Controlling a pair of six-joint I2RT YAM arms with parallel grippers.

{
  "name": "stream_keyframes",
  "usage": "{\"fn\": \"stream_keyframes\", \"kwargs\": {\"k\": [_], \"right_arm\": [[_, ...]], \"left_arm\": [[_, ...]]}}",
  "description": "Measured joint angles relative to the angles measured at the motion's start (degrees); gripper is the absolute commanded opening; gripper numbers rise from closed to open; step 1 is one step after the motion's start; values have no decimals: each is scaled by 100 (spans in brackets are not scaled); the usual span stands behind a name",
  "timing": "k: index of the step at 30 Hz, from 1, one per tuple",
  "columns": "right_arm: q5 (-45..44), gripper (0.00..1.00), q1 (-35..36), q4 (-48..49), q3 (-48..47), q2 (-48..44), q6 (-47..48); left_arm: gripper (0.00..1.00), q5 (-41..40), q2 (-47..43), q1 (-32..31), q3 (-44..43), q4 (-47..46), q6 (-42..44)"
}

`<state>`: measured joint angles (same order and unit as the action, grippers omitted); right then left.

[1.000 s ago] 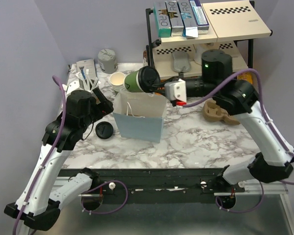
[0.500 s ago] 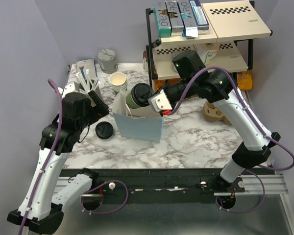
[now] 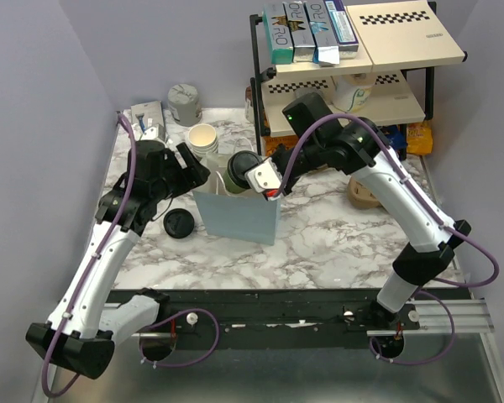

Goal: Pack the takeout coffee

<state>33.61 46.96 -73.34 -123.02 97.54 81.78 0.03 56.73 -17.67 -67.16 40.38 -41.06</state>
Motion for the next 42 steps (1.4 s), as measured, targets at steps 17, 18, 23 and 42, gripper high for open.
{"fn": "stream_keyframes", "kwargs": {"k": [17,18,23,42], "right_arm": [[-243,1,-9,-2,343,-87,-229],[-247,1,-11,0,348,-105,-234],[-267,1,-15,0,354,-188,-275],[-415,1,-15,-184,833,-645,-374]], "left_arm": [[61,708,439,0,2,-424,1128],[58,706,428,0,2,-424,1176],[36,739,551,0,2,-411,1451],[0,2494,671,-592,356,-1082,1930]]}}
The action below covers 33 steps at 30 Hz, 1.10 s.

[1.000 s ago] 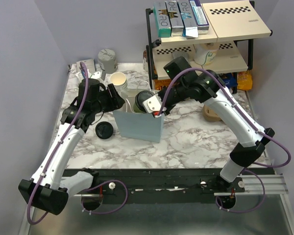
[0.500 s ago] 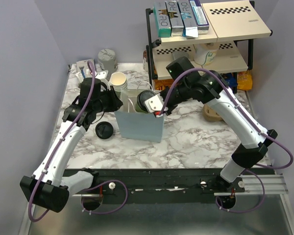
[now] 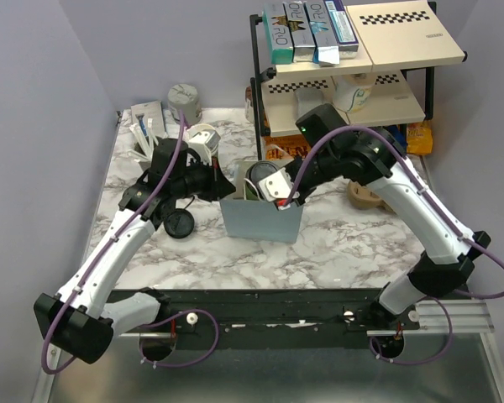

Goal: Pack the takeout coffee

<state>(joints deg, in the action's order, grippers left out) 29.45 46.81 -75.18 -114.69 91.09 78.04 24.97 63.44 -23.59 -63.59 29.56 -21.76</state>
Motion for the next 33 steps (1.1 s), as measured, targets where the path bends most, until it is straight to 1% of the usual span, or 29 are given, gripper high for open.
{"fn": "stream_keyframes", "kwargs": {"k": [8,17,19,22,23,25,26,29,33], "right_arm": [[-332,1,0,-114,282,-343,0],[-535,1,-7,-138,584,-525,96],[-592,1,-42,-138,669,-525,136],[-623,1,-109,-140,745,-503,199],[-627,1,-136,-140,745,-487,225],[-627,1,-186,-140,745,-446,278],[-629,1,-201,-140,745,-417,299],[-636,1,-269,-138,745,-334,323],[-647,1,-343,-138,745,-269,356]], "left_arm": [[0,490,2,-431,11,-321,374],[0,656,367,-437,-33,-424,616],[2,693,407,-437,-35,-507,640],[12,708,417,-439,-44,-544,686],[20,708,433,-439,-59,-549,704],[32,708,492,-439,-118,-549,737],[40,706,529,-439,-160,-555,758],[50,702,546,-439,-175,-568,791],[58,660,498,-439,-177,-568,850]]}}
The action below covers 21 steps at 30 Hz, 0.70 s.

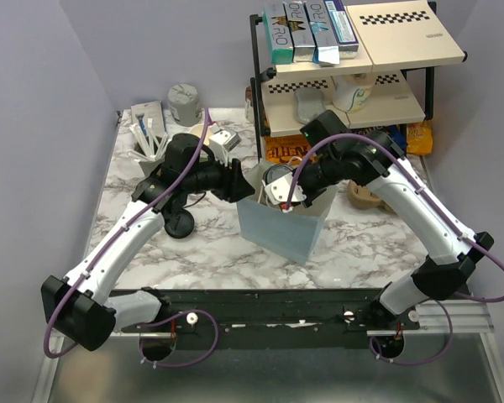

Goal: Pack the takeout coffee

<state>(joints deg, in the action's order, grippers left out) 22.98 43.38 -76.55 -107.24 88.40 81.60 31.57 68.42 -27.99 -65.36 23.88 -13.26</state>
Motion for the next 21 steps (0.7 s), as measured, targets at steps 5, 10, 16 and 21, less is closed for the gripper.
{"fn": "stream_keyframes", "kwargs": {"k": [5,10,16,21], "right_arm": [[7,1,0,-2,-2,4,66],[79,1,0,-7,-195,9,81],[109,1,50,-2,-391,2,24],[26,1,247,-4,-323,4,-61]], "left_arm": [[72,-181,-195,0,-22,7,-48],[76,-459,-385,0,-76,7,-181],[88,-767,-544,0,-79,105,-293],[89,-964,-619,0,-85,245,-387]]}}
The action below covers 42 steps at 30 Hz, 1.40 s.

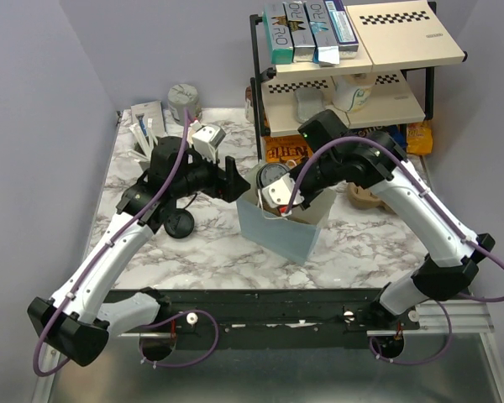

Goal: Pack the takeout coffee

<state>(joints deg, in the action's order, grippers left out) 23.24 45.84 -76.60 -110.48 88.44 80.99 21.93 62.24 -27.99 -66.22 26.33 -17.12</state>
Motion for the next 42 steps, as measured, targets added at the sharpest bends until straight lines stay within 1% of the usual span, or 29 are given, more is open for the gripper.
{"fn": "stream_keyframes", "kwargs": {"k": [10,20,26,35,42], "right_arm": [[-505,1,363,2,87,11,-304],[-844,1,404,0,168,149,-446],[-846,1,404,0,168,415,-417],[-817,1,402,0,260,479,-245],[-529,1,313,0,262,625,-7]], "left_arm": [[90,-243,-192,0,0,131,-33],[90,-315,-225,0,0,254,-57],[90,-341,-227,0,0,254,-76],[90,-350,-227,0,2,249,-96],[90,-348,-227,0,37,210,-98]]}}
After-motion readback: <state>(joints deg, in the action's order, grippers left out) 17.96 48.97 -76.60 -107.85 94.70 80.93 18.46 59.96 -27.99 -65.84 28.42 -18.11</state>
